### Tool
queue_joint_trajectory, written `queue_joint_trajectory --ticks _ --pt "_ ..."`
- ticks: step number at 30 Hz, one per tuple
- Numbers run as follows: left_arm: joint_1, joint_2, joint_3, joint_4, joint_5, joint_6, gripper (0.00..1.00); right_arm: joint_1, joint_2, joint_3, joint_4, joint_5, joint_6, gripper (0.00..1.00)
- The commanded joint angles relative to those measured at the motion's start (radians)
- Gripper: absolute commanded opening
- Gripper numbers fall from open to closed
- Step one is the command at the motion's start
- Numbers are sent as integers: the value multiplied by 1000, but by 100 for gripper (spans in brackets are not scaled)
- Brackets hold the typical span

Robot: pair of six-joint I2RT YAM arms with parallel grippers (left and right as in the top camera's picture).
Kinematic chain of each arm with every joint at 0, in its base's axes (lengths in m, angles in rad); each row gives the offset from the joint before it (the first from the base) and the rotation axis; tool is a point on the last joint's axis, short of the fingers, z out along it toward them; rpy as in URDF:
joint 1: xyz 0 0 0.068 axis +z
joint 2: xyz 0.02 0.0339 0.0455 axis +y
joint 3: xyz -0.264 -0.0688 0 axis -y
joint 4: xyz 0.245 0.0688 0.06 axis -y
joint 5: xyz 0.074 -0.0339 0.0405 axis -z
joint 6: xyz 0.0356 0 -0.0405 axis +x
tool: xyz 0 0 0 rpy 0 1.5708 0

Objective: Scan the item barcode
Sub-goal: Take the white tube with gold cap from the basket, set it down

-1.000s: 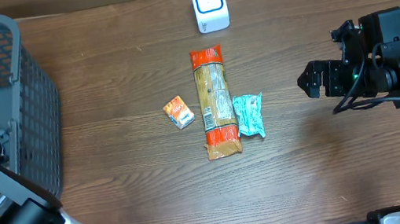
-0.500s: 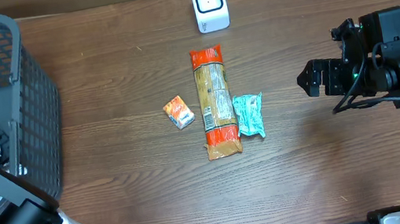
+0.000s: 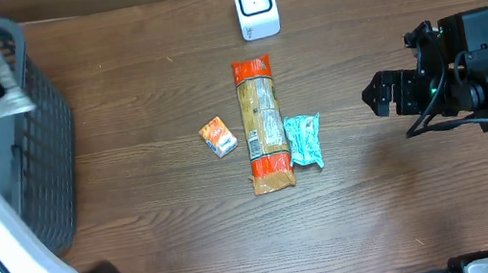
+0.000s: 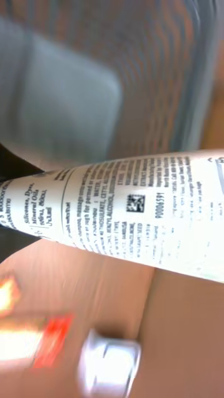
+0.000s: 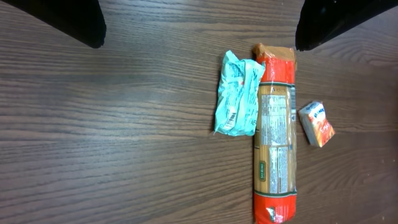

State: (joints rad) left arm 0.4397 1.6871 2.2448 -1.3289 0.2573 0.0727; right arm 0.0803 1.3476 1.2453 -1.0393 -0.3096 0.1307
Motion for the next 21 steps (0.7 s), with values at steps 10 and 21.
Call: queue_joint_trajectory --ticks 10,21 --pt "-490 43 -752 236 -141 -297 4 5 -4 22 13 1 -1 100" --pt "-549 43 -1229 683 -199 -343 11 5 -1 22 23 -5 -1 100"
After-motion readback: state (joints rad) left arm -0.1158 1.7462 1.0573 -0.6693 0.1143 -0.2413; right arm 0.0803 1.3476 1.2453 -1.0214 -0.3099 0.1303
